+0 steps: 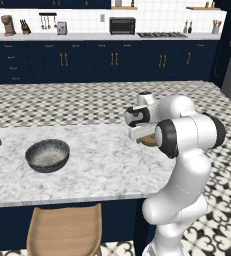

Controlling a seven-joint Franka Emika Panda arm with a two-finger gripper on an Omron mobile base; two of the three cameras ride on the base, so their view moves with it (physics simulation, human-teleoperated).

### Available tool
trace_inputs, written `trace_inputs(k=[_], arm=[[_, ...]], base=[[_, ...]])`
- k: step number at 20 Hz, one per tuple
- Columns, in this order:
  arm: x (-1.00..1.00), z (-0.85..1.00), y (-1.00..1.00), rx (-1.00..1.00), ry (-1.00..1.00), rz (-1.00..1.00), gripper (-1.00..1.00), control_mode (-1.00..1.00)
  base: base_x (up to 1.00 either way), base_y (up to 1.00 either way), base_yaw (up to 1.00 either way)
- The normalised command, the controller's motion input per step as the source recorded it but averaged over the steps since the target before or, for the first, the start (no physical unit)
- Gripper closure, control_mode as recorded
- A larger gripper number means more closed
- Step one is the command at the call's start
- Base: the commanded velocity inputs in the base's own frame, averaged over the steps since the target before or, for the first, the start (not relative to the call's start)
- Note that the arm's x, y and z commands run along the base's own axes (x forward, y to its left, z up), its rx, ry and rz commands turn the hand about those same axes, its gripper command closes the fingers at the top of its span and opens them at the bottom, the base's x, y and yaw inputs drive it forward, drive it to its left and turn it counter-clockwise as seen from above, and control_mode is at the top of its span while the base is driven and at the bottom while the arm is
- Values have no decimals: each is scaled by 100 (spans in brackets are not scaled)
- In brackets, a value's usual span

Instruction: Pick up the bowls on the counter and stack them on top of one another in the open cabinet. Place the smaller bowl on top of the larger bowl.

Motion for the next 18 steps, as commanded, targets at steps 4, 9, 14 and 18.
trace_inputs(k=[4,9,14,18], arm=[[16,-1,-3,0,0,0,-100,-100],[9,-33,-1,0,1,0,-100,-100],[12,-27,0,0,0,0,-100,-100],[25,0,-1,0,0,0,-100,-100]], base=[[0,0,0],[0,0,0],[0,0,0],[0,0,0]])
